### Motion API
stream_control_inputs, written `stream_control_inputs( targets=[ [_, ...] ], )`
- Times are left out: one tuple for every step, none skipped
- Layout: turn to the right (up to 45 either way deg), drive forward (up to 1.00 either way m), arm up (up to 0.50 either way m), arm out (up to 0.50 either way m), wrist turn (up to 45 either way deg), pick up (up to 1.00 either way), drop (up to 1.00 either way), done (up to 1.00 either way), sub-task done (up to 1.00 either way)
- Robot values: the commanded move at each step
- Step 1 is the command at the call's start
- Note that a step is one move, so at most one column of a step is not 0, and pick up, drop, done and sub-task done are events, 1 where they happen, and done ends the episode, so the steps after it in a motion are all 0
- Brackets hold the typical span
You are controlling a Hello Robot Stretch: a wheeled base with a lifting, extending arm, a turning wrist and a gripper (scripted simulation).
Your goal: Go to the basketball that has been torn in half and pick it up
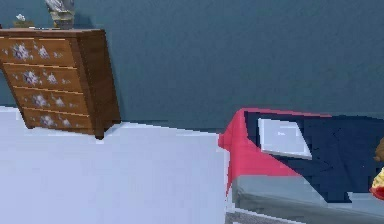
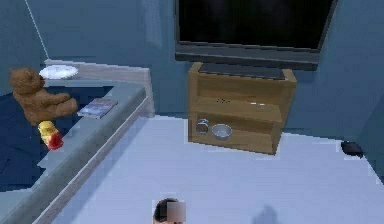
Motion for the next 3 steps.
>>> stream_control_inputs(
  targets=[
    [0.0,0.00,0.00,0.00,0.0,1.00,0.00,0.00,0.00],
    [0.0,0.00,0.10,0.00,0.0,0.00,0.00,0.00,0.00],
    [0.0,0.00,0.00,0.00,0.0,0.00,0.00,1.00,0.00]
  ],
)
